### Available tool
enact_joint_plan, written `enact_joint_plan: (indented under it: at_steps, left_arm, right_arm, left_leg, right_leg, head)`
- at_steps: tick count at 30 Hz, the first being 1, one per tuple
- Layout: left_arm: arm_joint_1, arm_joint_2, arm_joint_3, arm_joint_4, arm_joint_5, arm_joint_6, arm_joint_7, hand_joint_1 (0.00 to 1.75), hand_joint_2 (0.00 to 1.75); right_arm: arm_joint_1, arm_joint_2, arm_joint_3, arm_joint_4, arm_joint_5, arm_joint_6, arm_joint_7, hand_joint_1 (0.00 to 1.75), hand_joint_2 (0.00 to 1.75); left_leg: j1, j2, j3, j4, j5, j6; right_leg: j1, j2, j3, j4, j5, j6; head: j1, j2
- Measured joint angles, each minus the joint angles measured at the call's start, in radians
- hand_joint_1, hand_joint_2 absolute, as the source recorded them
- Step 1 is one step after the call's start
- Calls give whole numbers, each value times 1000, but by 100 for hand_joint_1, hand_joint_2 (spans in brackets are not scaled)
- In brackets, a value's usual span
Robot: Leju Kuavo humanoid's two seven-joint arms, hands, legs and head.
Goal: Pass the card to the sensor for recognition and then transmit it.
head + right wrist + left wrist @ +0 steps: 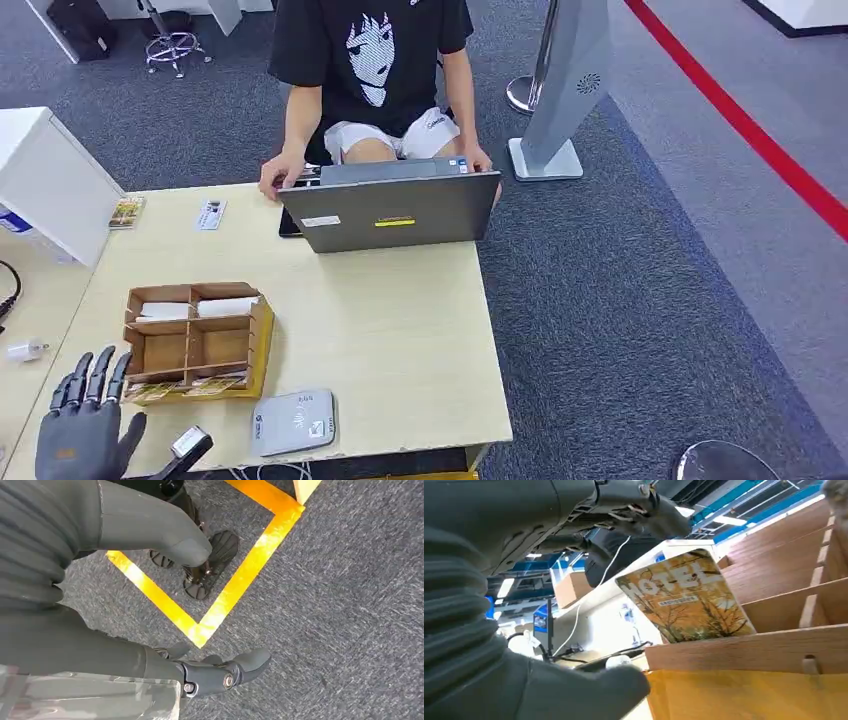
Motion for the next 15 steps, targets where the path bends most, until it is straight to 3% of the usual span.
enact_joint_plan:
  at_steps: [15]
  left_arm:
    - [9,0,50,-11,-11,11,-15,175,175]
  right_arm:
    - [0,0,0,0,9,2,6,0,175]
  left_leg:
    - [0,0,0,0,0,0]
  right_leg:
    - [0,0,0,0,0,0]
  head:
    - [0,0]
